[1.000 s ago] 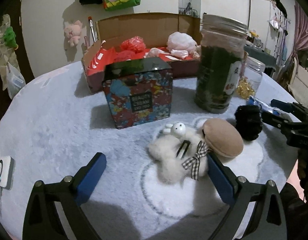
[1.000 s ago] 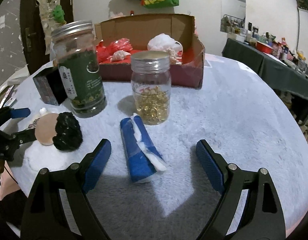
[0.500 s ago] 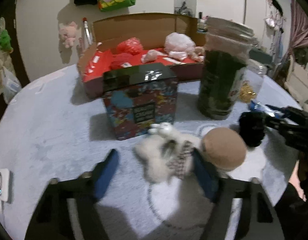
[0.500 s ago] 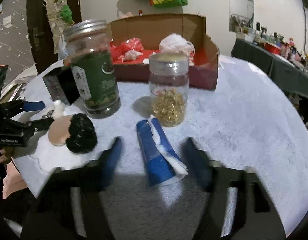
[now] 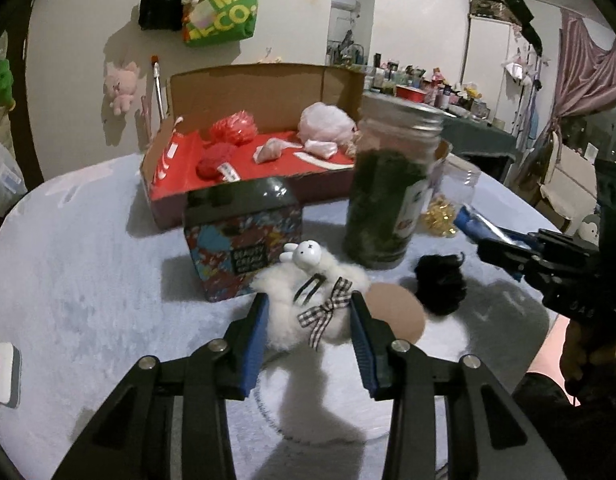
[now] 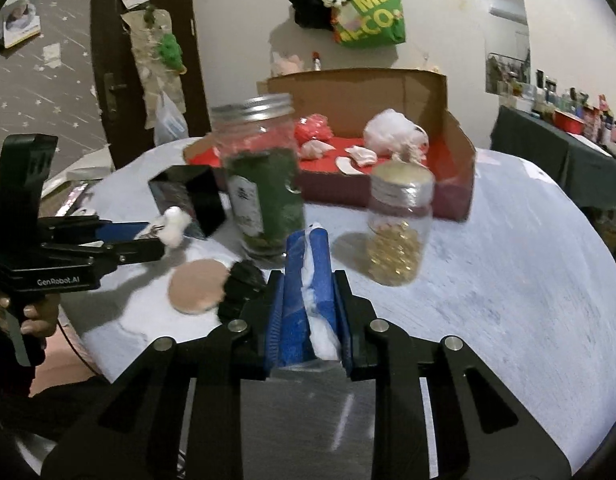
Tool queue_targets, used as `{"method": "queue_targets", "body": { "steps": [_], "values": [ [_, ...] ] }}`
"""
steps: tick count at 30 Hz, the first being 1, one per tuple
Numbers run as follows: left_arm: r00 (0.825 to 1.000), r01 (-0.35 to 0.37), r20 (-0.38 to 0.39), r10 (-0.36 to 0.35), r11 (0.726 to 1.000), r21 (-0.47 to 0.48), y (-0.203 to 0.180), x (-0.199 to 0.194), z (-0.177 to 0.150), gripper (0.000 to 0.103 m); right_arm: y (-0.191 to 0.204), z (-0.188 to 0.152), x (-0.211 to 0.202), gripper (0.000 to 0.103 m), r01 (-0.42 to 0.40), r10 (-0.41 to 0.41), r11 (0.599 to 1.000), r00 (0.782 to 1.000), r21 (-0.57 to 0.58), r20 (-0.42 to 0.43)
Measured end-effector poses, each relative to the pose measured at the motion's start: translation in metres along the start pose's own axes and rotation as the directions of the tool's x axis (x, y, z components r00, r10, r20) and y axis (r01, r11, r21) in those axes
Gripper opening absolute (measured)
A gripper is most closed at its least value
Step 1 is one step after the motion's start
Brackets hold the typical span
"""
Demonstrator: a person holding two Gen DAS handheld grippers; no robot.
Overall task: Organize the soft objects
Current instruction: 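Grasp the white plush sheep with the left tool while the right grasps the blue-white cloth roll, then carry the plush sheep and blue cloth roll over the box with both tools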
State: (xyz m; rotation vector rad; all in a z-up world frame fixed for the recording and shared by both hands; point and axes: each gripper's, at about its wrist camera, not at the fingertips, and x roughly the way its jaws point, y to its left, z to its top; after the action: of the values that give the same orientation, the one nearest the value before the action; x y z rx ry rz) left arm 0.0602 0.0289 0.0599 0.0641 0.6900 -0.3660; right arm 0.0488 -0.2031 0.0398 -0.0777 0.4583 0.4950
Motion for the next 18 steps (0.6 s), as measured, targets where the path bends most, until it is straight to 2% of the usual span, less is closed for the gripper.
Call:
{"method": "queue_targets", "body": {
  "steps": [12,18],
  "values": [
    [1.000,0.002,0.001,-0.002,1.000,-0.016,0.004,-0.007,-0.001,0.041,0.000,0.001,0.001,0.023,-0.011,0.012,1.000,1.000,0.019,-0.010],
    [0.999,-0.043,0.002,0.043,0.999,-0.028,0.023,-0.023,-0.011,0.041,-0.011,-0.001,-0.003,0.023,-0.005,0.006,0.999,1.000,0.038,-0.018]
  ]
}}
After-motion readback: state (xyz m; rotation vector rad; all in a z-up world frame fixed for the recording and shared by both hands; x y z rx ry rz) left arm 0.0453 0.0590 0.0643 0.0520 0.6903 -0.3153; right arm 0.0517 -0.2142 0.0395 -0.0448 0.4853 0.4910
